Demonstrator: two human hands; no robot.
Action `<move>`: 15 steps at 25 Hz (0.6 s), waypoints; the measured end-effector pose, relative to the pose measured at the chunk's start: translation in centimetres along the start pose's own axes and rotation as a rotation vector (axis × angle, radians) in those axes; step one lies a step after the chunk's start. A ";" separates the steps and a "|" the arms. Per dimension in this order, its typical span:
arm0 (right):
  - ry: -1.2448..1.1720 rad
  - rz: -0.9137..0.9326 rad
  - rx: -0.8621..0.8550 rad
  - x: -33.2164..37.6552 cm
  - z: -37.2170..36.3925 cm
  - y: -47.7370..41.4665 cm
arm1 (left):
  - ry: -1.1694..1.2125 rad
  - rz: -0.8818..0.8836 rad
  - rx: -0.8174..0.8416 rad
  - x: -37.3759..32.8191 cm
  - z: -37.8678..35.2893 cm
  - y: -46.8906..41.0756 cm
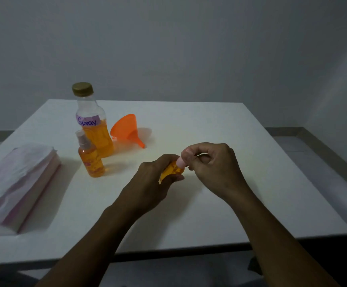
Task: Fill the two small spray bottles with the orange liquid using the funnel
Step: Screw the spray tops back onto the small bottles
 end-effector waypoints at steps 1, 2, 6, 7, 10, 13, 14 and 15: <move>-0.059 -0.002 -0.011 0.2 0.2 -0.1 | 0.001 0.009 0.002 0.0 -0.1 0.0; -0.156 -0.001 -0.051 0.3 0.7 -0.2 | 0.007 0.025 0.005 0.0 -0.1 0.0; -0.433 0.010 -0.286 0.2 4.3 -0.9 | 0.066 0.079 0.064 -0.2 0.2 0.1; -0.428 -0.001 -0.312 -0.2 5.1 -0.9 | 0.088 0.084 0.081 -0.2 0.2 0.2; -0.377 -0.028 -0.348 -1.2 6.2 -0.9 | 0.121 0.124 0.123 -0.2 0.3 0.0; -0.318 -0.006 -0.342 -1.4 6.5 -0.9 | 0.146 0.109 0.123 -0.8 0.2 -0.2; -0.297 0.000 -0.332 -1.4 6.5 -0.9 | 0.142 0.097 0.120 -0.9 0.2 -0.2; -0.276 0.005 -0.322 -1.4 6.4 -0.8 | 0.129 0.087 0.113 -1.1 0.1 -0.1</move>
Point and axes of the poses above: each hand's wrist, its own y-axis away from the middle knuckle, its own z-axis out of the back of the hand, x = y × z, the point moved 3 cm from there along -y, towards the middle knuckle, and after that the axes turned 15 degrees about -y, right-handed, at the moved point
